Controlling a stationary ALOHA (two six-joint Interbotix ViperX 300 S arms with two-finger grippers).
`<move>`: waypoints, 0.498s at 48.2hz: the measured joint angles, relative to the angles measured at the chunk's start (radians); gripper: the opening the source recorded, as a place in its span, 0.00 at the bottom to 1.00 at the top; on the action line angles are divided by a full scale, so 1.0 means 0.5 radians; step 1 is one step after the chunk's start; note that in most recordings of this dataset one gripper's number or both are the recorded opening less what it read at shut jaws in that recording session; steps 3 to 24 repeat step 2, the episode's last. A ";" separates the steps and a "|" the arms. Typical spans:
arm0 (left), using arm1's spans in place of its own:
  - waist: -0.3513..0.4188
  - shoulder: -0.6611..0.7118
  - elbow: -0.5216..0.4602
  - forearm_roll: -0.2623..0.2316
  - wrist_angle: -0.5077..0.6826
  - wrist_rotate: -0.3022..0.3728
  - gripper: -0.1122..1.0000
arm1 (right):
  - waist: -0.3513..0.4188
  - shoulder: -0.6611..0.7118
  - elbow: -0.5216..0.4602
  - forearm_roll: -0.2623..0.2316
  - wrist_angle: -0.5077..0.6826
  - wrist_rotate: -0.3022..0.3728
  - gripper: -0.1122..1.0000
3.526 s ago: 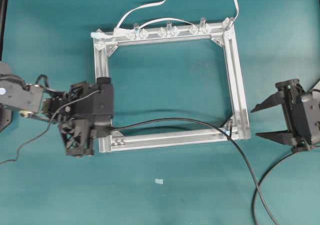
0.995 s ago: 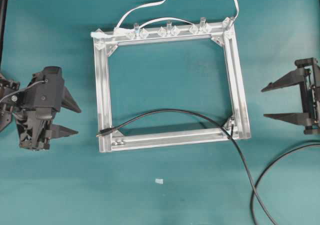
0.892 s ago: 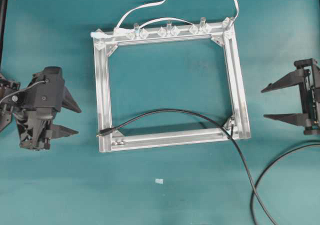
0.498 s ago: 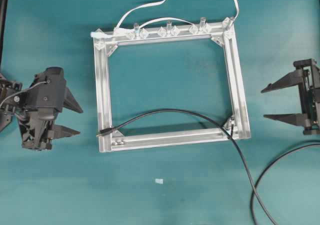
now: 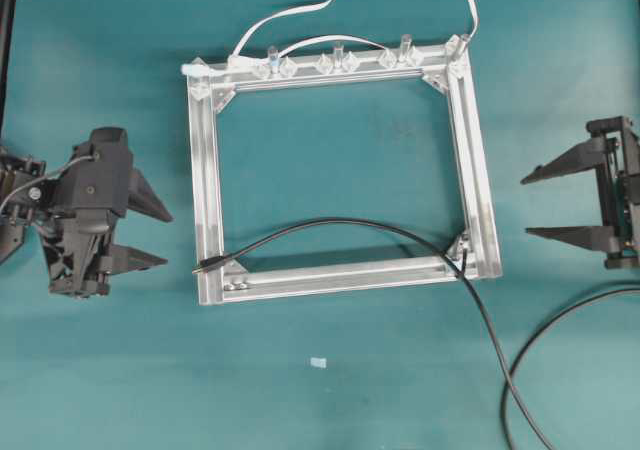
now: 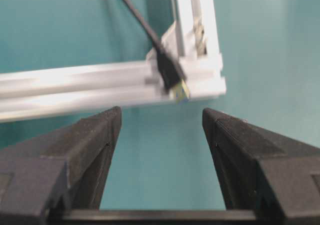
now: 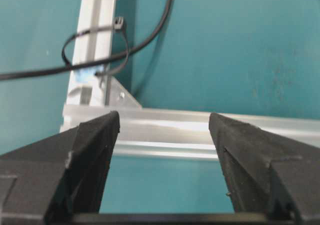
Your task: Insert the wire through the string loop located on the right side.
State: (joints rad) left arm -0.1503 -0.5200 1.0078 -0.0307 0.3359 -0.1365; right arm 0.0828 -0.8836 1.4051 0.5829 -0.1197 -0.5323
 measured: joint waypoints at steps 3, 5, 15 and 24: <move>0.006 0.000 -0.012 0.000 -0.009 0.000 0.71 | 0.000 0.009 -0.015 0.000 -0.006 0.000 0.82; 0.006 0.000 -0.012 0.000 -0.009 0.000 0.71 | 0.000 0.009 -0.015 0.000 -0.006 0.000 0.82; 0.006 0.000 -0.012 0.000 -0.009 0.000 0.71 | 0.000 0.009 -0.015 0.000 -0.006 0.000 0.82; 0.006 0.000 -0.012 0.000 -0.009 0.000 0.71 | 0.000 0.009 -0.015 0.000 -0.006 0.000 0.82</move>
